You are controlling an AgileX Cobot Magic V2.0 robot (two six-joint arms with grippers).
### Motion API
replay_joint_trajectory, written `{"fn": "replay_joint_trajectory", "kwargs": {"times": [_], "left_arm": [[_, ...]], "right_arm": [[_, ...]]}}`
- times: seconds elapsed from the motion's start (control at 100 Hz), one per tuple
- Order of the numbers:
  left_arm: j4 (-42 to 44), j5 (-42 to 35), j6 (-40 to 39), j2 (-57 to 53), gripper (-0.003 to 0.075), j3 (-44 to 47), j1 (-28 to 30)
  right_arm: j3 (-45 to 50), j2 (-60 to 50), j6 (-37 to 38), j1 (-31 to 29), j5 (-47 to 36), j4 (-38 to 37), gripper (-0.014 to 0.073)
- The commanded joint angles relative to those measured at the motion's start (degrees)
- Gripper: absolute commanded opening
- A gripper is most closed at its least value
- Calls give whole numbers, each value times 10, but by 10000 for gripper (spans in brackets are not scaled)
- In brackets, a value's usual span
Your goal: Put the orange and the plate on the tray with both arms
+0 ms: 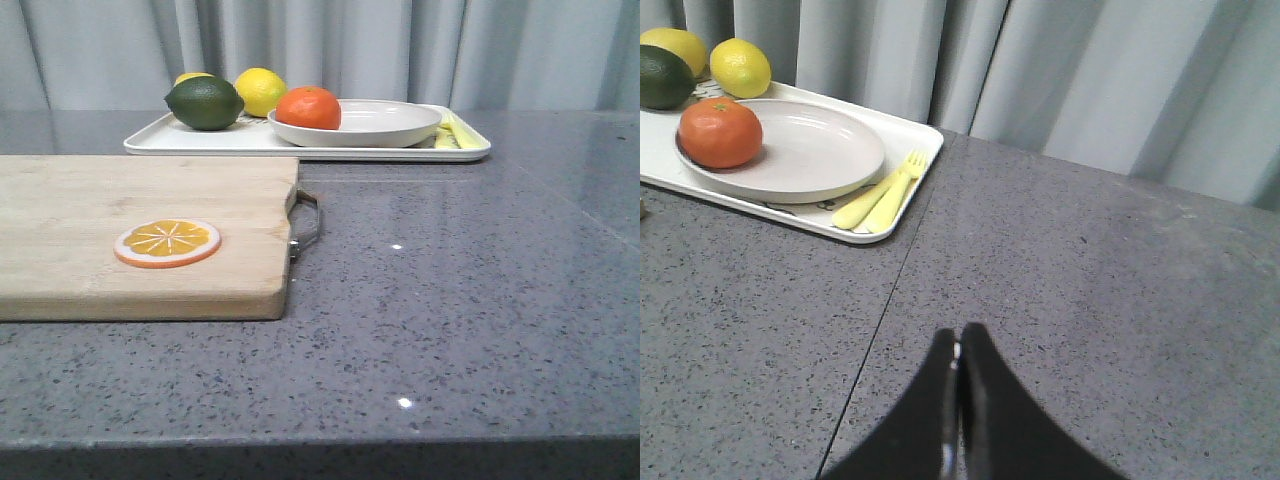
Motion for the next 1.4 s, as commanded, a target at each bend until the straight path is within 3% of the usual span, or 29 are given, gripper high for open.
{"fn": "replay_joint_trajectory", "kwargs": {"times": [0.0, 0.35, 0.61, 0.73, 0.97, 1.39], "left_arm": [[0, -50, 0, -19, -20, 4, 1], [0, -50, 0, -19, -20, 4, 1], [0, -50, 0, -19, -20, 4, 1], [0, -50, 0, -19, -20, 4, 1], [0, -49, 0, -19, -20, 4, 1], [0, -49, 0, -19, -20, 4, 1]], "right_arm": [[-15, -1, -4, 0, -48, -3, -101], [-6, -28, 6, 0, -49, -26, -101], [148, -173, 208, 0, -141, -178, -101], [211, -244, 258, 0, -154, -199, -101], [283, -269, 283, 0, -195, -199, -101], [282, -269, 284, 0, -186, -199, -101]]}}
